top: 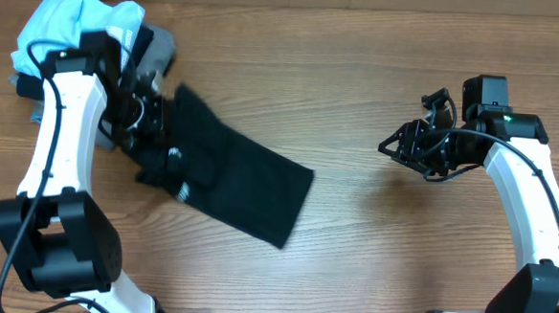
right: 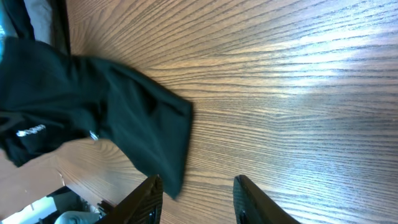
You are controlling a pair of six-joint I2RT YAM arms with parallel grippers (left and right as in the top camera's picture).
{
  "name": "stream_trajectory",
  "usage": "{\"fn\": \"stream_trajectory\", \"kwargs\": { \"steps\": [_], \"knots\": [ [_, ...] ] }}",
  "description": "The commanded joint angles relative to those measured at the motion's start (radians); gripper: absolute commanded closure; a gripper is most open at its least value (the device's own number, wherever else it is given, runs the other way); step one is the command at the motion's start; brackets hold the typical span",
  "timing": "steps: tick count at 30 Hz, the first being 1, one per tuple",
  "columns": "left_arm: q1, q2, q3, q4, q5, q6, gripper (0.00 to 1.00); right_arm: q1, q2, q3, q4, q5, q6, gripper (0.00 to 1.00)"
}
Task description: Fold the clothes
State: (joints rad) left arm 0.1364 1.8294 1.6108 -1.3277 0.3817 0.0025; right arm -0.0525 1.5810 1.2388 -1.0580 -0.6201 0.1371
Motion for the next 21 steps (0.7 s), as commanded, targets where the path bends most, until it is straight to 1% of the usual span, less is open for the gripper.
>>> {"fn": "stream_trajectory", "kwargs": {
  "steps": [1, 3, 8, 10, 14, 16, 18, 19, 21],
  "knots": [
    [-0.105, -0.023, 0.026, -0.002, 0.031, -0.01, 0.96, -0.002, -0.004, 0.011, 0.004, 0.002, -0.008, 0.6],
    [-0.169, -0.017, 0.018, 0.006, 0.004, -0.022, 0.96, -0.002, -0.004, 0.011, 0.004, 0.001, -0.008, 0.6],
    [-0.344, -0.006, -0.027, 0.05, -0.146, -0.104, 0.96, -0.002, -0.004, 0.011, 0.004, 0.002, -0.008, 0.6],
    [-0.402, 0.001, -0.042, 0.059, -0.18, -0.127, 0.91, -0.002, -0.004, 0.011, 0.004, 0.002, -0.008, 0.6],
    [-0.496, 0.015, -0.067, 0.077, -0.204, -0.164, 0.76, -0.002, -0.004, 0.011, 0.003, 0.002, -0.008, 0.6],
    [-0.533, 0.018, -0.079, 0.092, -0.22, -0.196, 0.58, -0.002, -0.004, 0.011, 0.001, 0.002, -0.008, 0.6],
    [-0.563, 0.019, -0.081, 0.096, -0.229, -0.217, 0.48, -0.002, -0.004, 0.011, -0.001, 0.002, -0.008, 0.6],
    [-0.579, 0.018, -0.079, 0.094, -0.227, -0.221, 0.4, -0.002, -0.004, 0.011, -0.003, 0.002, -0.008, 0.6],
    [-0.582, 0.018, -0.068, 0.079, -0.225, -0.22, 0.4, -0.002, -0.004, 0.011, -0.003, 0.001, -0.008, 0.6]
  ]
}}
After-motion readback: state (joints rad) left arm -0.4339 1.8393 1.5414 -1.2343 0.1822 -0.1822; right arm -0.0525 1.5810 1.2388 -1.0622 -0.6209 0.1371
